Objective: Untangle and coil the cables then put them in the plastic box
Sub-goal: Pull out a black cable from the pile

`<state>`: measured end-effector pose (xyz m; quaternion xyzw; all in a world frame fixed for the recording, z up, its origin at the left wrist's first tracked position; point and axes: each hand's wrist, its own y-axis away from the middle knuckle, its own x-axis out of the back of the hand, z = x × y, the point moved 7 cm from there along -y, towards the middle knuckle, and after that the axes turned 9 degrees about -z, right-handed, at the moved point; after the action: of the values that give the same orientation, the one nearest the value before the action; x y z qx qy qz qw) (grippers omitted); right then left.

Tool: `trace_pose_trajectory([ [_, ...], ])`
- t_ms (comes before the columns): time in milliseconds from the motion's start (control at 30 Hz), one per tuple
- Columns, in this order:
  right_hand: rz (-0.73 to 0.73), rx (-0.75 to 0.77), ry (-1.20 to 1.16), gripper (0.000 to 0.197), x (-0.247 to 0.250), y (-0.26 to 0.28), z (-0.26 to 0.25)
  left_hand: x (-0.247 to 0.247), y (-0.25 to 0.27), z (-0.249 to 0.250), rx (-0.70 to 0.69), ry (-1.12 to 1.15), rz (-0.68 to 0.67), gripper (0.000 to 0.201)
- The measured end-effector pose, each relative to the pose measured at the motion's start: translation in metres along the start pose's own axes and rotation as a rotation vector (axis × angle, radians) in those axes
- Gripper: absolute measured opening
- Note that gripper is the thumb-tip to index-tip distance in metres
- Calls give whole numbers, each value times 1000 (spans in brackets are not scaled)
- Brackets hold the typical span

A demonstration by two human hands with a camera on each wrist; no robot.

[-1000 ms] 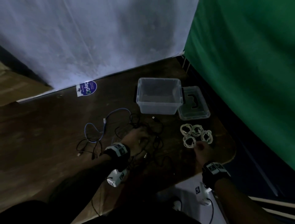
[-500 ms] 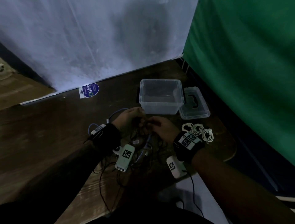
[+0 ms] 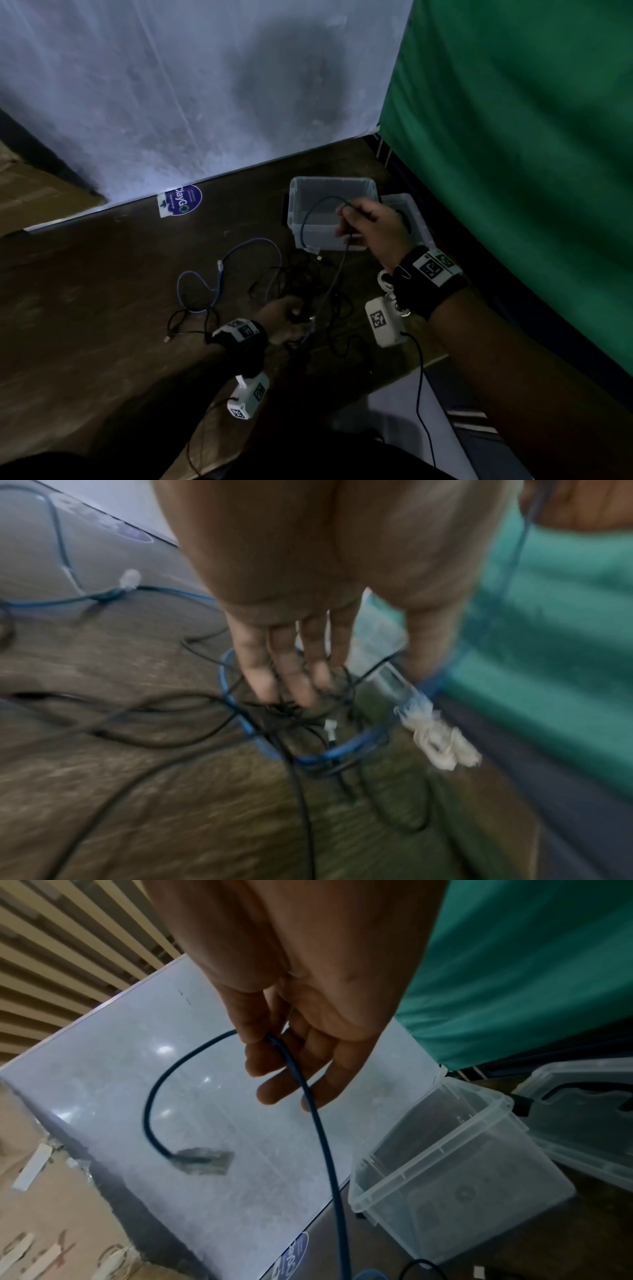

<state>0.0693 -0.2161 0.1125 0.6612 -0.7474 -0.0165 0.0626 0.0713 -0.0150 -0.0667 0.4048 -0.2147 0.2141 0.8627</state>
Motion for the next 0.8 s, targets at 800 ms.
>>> trace_pose_trajectory([
  [800, -291, 40, 292, 22, -46, -12, -56, 186, 108, 124, -621, 356, 530, 14],
])
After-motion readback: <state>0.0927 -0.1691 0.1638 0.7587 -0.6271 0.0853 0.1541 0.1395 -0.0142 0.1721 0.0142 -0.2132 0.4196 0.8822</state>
